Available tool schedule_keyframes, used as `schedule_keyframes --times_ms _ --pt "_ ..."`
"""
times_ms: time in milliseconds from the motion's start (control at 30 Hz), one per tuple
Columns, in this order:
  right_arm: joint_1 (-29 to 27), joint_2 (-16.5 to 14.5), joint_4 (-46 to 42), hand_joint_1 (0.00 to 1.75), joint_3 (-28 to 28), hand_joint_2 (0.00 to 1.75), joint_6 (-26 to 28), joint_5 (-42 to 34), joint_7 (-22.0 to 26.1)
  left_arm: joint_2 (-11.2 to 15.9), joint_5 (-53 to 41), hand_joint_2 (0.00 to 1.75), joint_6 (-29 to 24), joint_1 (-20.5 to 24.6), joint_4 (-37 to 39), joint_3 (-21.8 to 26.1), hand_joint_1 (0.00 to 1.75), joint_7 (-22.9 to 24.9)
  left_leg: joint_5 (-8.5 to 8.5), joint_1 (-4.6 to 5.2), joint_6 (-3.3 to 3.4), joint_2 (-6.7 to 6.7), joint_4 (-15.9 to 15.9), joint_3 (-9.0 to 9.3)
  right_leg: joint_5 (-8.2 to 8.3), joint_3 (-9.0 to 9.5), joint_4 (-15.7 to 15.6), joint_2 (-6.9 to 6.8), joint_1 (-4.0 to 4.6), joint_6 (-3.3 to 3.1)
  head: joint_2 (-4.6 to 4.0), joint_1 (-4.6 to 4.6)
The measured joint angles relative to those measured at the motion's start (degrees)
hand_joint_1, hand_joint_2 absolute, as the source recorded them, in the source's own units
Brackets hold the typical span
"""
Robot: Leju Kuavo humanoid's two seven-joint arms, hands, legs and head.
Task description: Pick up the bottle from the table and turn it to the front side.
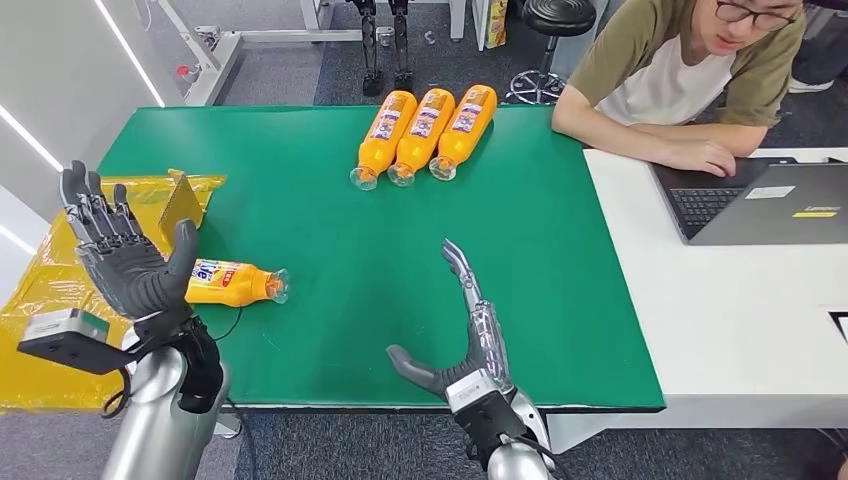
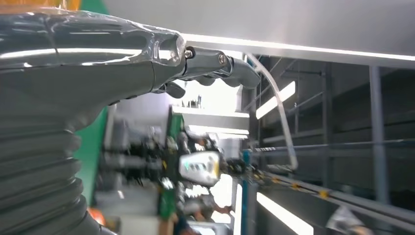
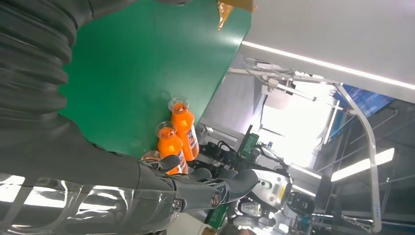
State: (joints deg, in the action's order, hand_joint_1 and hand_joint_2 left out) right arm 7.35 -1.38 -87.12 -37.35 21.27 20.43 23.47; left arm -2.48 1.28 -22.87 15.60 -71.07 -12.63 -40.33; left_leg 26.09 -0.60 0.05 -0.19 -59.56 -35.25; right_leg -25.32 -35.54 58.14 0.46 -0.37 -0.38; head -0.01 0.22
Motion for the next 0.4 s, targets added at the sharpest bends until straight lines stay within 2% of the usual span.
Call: schedule_keyframes --times_ms 233,400 --pt "-0.1 0.0 0.1 0.00 0.0 1.75 2.9 -1.0 0.2 -5.8 2.7 1.75 -5.7 -4.0 -9.1 -7.3 0.00 0.0 0.03 0.00 0.02 0.00 0.0 0.01 -0.01 0.02 0.0 0.00 0.00 0.01 0.01 -0.02" --pt "-1.0 0.0 -0.3 0.00 0.0 1.75 6.0 -2.5 2.0 -7.4 -4.4 1.75 -9.5 -6.8 -10.2 -11.5 0.00 0.6 0.03 -0.01 0.02 0.00 0.0 0.01 -0.04 0.02 0.0 0.00 0.00 0.05 0.01 0.00"
